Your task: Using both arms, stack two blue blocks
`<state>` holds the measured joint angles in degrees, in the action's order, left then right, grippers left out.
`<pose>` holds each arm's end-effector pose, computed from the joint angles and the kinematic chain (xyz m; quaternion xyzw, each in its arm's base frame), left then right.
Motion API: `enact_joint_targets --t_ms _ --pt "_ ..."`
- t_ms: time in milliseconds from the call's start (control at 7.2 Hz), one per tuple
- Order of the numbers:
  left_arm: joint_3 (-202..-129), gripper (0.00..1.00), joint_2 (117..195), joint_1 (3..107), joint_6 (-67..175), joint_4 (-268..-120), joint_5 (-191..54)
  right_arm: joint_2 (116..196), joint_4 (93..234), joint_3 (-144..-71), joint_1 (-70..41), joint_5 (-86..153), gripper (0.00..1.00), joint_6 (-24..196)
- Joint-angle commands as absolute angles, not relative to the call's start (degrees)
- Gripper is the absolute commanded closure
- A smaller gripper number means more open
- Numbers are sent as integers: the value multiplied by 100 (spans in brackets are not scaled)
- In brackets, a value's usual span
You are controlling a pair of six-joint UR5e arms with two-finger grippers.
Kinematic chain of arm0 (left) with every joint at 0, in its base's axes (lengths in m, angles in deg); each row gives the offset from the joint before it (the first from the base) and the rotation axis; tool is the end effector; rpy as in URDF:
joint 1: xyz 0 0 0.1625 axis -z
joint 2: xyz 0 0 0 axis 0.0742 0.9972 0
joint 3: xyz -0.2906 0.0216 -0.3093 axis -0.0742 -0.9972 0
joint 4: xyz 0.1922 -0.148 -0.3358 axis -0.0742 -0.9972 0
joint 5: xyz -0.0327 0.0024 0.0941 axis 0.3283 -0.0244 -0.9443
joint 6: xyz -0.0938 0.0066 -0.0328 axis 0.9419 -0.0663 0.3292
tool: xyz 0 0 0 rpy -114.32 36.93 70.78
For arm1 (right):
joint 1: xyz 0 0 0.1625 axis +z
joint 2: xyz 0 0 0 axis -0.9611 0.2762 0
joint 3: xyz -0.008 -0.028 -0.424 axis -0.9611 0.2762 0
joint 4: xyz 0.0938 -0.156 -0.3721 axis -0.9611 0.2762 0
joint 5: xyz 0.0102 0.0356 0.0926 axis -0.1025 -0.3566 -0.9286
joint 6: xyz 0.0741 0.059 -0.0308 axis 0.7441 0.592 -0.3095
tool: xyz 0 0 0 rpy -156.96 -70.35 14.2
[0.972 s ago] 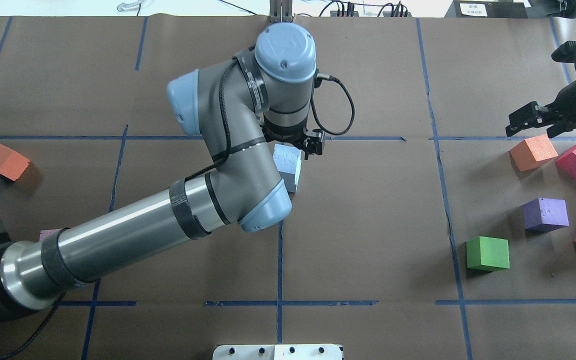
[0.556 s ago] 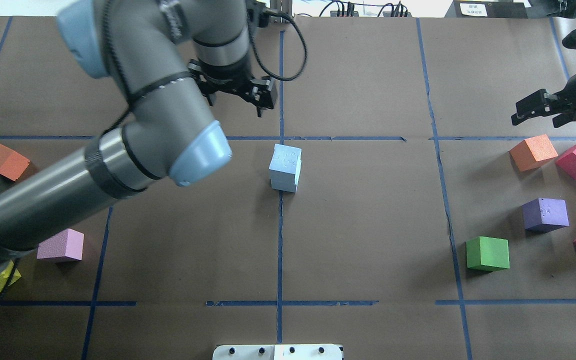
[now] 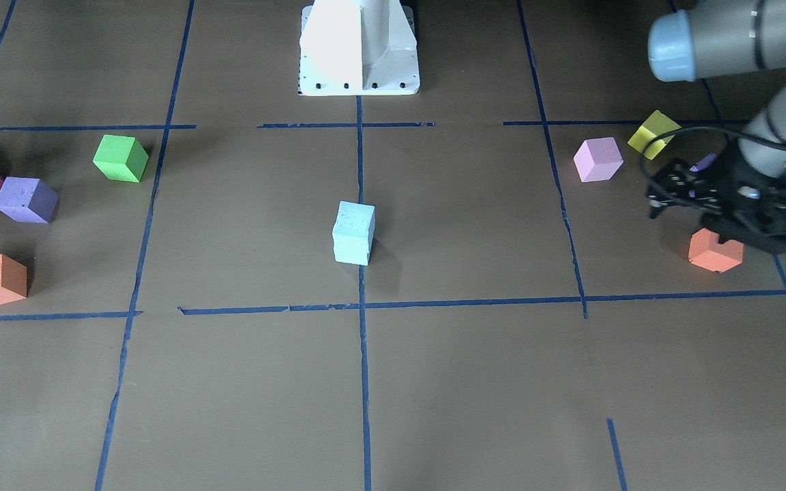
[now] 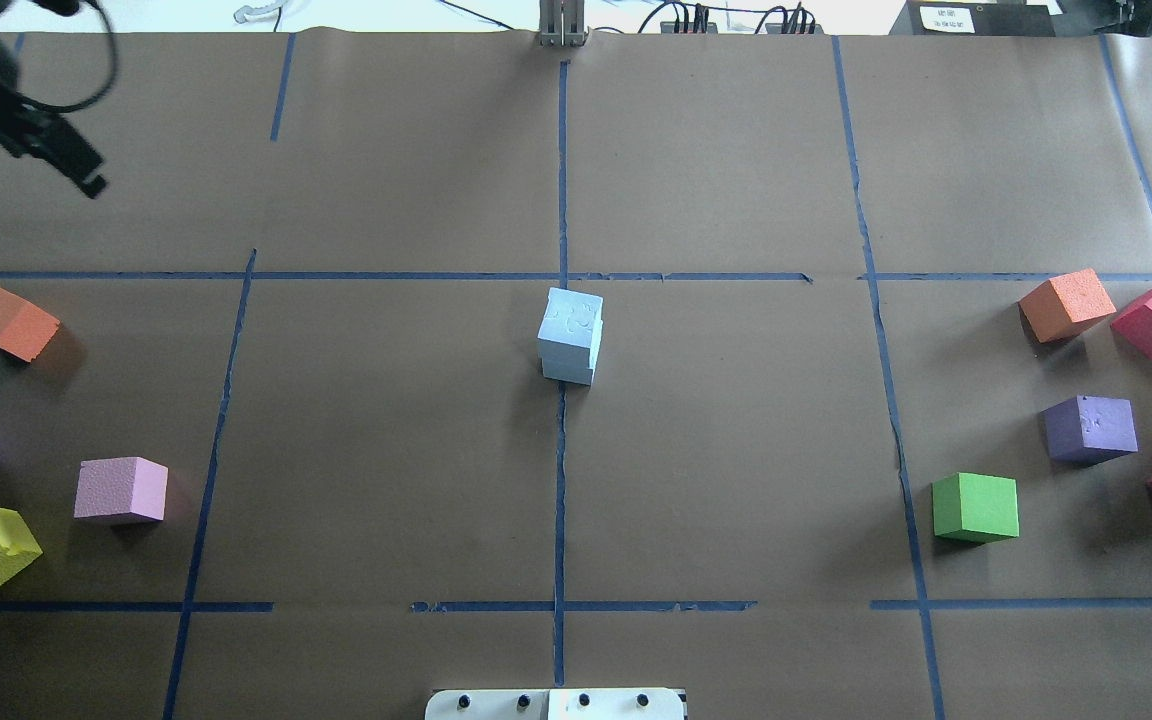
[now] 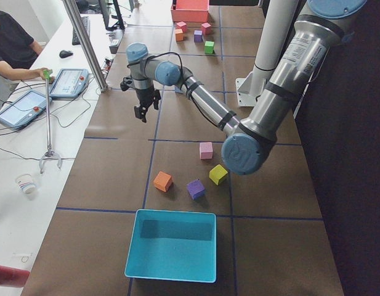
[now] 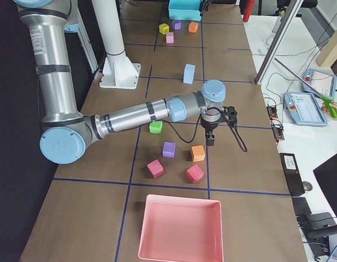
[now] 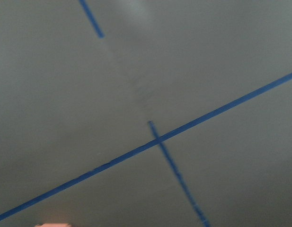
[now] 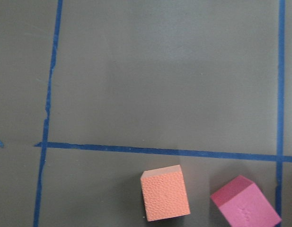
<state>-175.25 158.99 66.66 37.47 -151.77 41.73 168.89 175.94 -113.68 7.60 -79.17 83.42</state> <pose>0.1346 -0.5952 0.3840 0.0828 0.3670 0.2199 0.9000 -0.0187 -0.5485 0.5109 0.0601 -0.4031 -0.0148 0.9131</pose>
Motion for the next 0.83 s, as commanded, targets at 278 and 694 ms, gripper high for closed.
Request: enact_joint_targets --t_ms 278,694 --pt "-16248 0 15341 8020 2327 -15300 4583 16790 17928 -10310 1550 -8375 0 6593" --pt "-16317 0 15199 8469 2685 -15178 4864 16798 17974 -10328 1568 -8358 0 6461"
